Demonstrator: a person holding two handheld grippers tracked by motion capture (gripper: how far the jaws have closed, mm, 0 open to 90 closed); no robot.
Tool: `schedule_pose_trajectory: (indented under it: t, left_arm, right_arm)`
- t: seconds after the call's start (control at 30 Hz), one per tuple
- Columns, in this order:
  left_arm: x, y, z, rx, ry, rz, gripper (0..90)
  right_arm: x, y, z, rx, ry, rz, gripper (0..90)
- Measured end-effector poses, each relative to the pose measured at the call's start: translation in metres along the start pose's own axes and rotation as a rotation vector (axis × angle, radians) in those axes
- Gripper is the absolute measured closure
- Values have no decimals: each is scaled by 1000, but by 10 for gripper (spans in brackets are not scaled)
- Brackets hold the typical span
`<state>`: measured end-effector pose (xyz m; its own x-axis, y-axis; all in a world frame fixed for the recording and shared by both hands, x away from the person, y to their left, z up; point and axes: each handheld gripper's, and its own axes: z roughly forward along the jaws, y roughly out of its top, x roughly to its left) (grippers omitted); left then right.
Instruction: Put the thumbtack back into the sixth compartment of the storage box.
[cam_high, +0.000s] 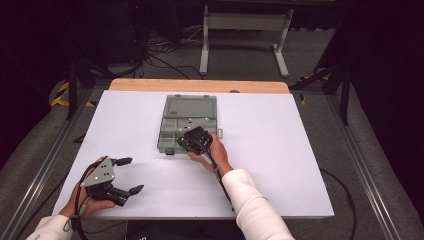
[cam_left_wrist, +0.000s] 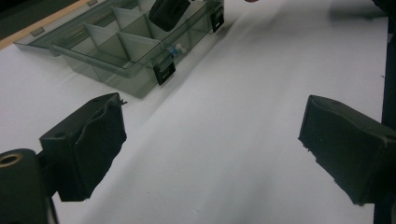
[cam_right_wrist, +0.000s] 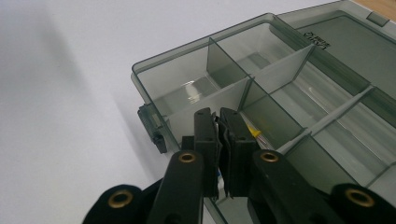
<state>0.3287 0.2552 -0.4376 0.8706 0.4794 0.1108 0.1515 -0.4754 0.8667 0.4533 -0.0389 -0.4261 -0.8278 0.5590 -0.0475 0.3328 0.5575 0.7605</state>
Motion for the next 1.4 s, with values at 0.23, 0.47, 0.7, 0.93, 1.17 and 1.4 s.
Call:
schedule_pose_trajectory:
  t: [0.23,0.47,0.7,0.93,1.17,1.4]
  left_arm:
    - [0,-1,1,8,-3,0,81]
    - [4,3,6,12,-12,-12,92]
    - [12,8,8,-2,6,-19,99]
    - [23,16,10,-13,29,-19,107]
    - [33,23,16,-13,50,-19,110]
    - [42,29,21,-18,66,-18,116]
  right_arm:
    - [-1,-3,-9,-28,-25,-14,854]
    - [0,-15,-34,-80,-45,-31,846]
    - [-5,-32,-61,-133,-58,-16,841]
    - [-11,-41,-81,-145,-97,-38,830]
    - [-16,-53,-91,-139,-119,-42,802]
    - [-18,-56,-98,-144,-136,-40,734]
